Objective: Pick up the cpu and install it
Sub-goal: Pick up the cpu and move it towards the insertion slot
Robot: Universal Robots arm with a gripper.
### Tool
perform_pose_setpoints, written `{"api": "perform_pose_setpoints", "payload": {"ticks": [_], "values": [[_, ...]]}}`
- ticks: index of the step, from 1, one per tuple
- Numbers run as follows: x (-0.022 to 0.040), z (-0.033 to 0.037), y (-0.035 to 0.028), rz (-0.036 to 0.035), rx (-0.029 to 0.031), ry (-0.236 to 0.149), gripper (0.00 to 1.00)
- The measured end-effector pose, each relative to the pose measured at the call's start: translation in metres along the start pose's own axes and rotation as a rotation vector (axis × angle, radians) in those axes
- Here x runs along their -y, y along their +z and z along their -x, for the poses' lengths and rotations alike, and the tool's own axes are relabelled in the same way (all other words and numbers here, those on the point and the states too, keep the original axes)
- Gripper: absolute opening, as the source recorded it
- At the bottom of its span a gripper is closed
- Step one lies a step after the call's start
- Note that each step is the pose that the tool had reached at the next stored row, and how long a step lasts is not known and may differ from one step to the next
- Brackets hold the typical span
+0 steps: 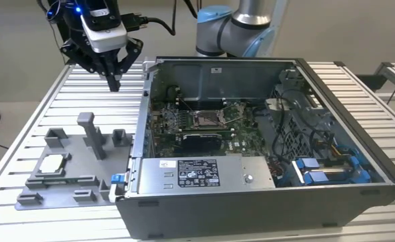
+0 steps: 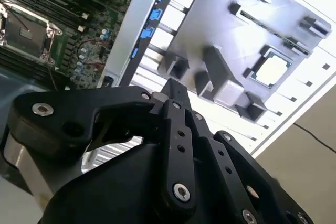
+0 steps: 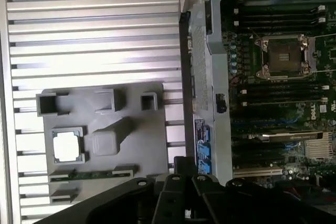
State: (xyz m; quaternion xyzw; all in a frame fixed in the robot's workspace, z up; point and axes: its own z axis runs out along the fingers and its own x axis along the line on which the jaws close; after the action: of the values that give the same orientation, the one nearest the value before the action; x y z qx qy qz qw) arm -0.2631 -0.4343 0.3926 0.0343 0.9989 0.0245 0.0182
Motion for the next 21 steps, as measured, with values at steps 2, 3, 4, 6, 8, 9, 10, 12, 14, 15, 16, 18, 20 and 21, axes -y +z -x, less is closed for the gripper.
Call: {"api": "perform_pose_setpoints", "payload": {"ticks": [2,3,4,6,8,9,10,12,14,15,16,18,20,21], "values": [[0.0004,-0.0056,-0.0002,0.0000,0.0000,0.000,0.00],[0.0006,-0.0085,-0.0003,0.0000,-0.0001,0.000,0.00],[0.0008,-0.0112,-0.0003,0.0001,0.0000,0.000,0.00],[0.0011,-0.0162,-0.0005,0.0001,0.0000,0.000,0.00],[0.0014,-0.0211,-0.0007,0.0000,0.0000,0.000,0.00],[0.0016,-0.0236,-0.0008,0.0001,0.0000,-0.001,0.00],[0.0018,-0.0260,-0.0009,0.0001,0.0000,-0.001,0.00],[0.0022,-0.0312,-0.0010,0.0001,0.0000,-0.001,0.00],[0.0025,-0.0368,-0.0012,0.0001,-0.0001,-0.003,0.00],[0.0029,-0.0421,-0.0014,0.0002,-0.0004,-0.006,0.00],[0.0031,-0.0445,-0.0015,0.0003,-0.0004,-0.009,0.00],[0.0034,-0.0495,-0.0016,0.0008,-0.0011,-0.022,0.00],[0.0036,-0.0524,-0.0016,0.0012,-0.0017,-0.033,0.00],[0.0037,-0.0540,-0.0016,0.0014,-0.0018,-0.038,0.00]]}}
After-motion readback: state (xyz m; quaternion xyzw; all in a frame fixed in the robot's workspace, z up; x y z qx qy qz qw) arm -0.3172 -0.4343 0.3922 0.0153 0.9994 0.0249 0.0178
